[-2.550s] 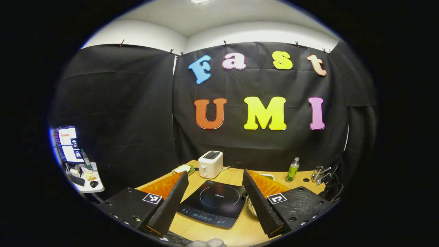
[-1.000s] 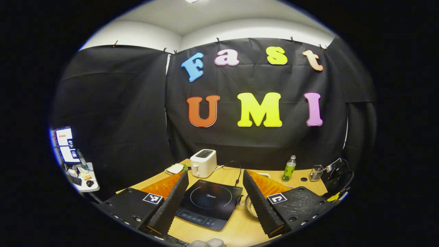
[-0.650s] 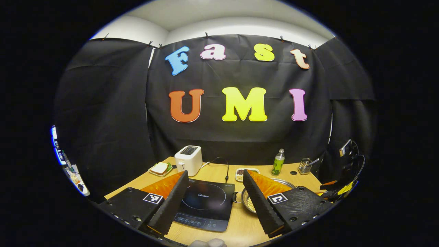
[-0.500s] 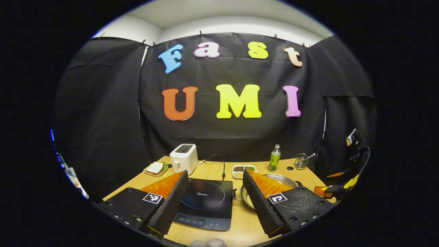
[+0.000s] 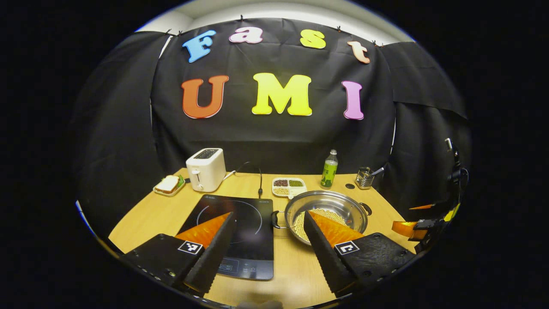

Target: First push the handle of the pot to place it horizontally, then grasp the pot with both hands and set it on the induction cooktop.

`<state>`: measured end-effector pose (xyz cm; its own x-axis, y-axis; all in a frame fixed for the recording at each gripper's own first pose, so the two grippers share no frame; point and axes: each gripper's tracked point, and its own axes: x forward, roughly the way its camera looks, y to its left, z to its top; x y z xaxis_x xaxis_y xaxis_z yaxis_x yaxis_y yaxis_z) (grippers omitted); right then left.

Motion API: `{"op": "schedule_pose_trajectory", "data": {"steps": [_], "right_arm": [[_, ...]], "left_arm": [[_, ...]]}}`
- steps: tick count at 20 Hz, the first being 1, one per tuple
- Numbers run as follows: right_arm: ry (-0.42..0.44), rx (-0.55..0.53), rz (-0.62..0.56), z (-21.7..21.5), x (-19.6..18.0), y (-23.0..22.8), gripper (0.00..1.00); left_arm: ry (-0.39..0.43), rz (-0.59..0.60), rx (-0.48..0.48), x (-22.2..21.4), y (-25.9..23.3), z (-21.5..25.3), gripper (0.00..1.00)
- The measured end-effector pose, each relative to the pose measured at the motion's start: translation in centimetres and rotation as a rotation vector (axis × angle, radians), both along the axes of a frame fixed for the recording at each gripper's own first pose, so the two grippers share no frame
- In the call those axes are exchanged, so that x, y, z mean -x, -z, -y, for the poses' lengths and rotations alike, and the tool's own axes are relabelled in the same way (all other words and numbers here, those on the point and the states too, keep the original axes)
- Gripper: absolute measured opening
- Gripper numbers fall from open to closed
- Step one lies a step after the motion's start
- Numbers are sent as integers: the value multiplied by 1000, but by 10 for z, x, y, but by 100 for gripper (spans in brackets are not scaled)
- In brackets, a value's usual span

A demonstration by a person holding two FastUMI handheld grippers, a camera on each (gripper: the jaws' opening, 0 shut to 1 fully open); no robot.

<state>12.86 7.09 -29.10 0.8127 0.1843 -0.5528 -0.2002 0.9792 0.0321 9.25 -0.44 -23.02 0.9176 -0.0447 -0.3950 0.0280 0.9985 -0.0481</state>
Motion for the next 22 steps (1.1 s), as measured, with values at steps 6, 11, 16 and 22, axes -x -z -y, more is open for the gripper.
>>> {"op": "schedule_pose_trajectory", "data": {"steps": [6,11,16,22], "right_arm": [[3,-12,-79,6,-50,32,100],[8,-30,-129,4,-103,58,100],[-11,-26,-162,-2,-146,73,100],[-46,-26,-197,-12,-172,82,100]], "left_arm": [[0,-107,-4,-53,68,26,95],[-25,-208,-33,-96,118,26,96],[-39,-299,-55,-125,163,27,95],[-43,-321,-69,-153,178,32,96]]}}
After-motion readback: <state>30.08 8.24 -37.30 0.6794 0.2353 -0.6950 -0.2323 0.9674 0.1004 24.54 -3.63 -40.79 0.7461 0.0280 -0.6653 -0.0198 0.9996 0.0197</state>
